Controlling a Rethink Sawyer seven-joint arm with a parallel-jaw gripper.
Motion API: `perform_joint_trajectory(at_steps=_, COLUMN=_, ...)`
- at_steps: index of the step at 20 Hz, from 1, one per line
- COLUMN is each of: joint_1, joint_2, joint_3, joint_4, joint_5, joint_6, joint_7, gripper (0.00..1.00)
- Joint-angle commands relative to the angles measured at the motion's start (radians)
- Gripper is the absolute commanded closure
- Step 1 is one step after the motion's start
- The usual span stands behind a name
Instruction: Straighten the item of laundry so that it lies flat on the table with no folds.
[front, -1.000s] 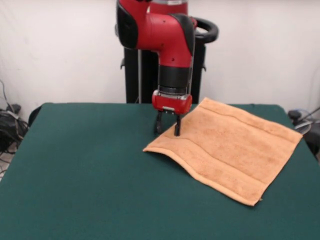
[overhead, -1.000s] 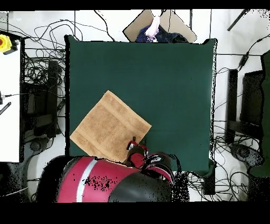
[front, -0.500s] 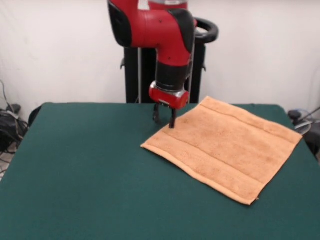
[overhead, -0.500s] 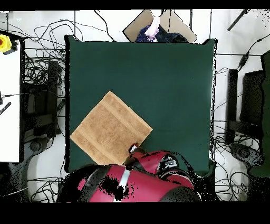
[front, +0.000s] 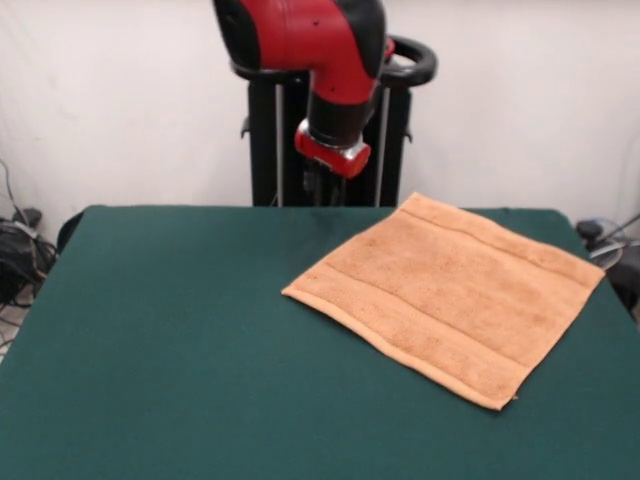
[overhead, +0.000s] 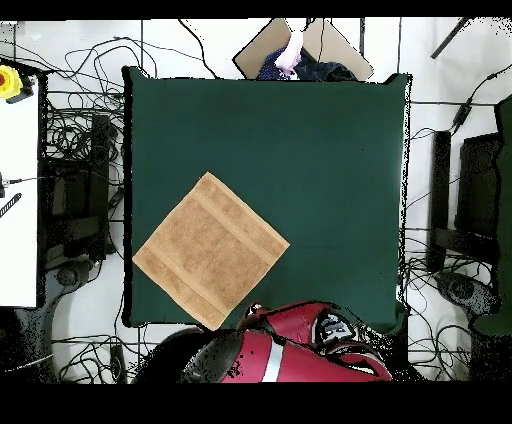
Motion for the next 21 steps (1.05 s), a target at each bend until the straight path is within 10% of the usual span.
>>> perform_joint_trajectory(at_steps=1, joint_1=0.005, joint_2=0.018, joint_3=0.091, joint_4=-0.023, joint_5=-0.048, joint_6=0.029, joint_7=-0.061, gripper=0.00)
perform_joint_trajectory(at_steps=21, joint_1=0.113, joint_2=0.266, joint_3=-0.074, joint_4=-0.178, joint_5=-0.067, joint_6=-0.206, joint_7=0.030, gripper=0.00)
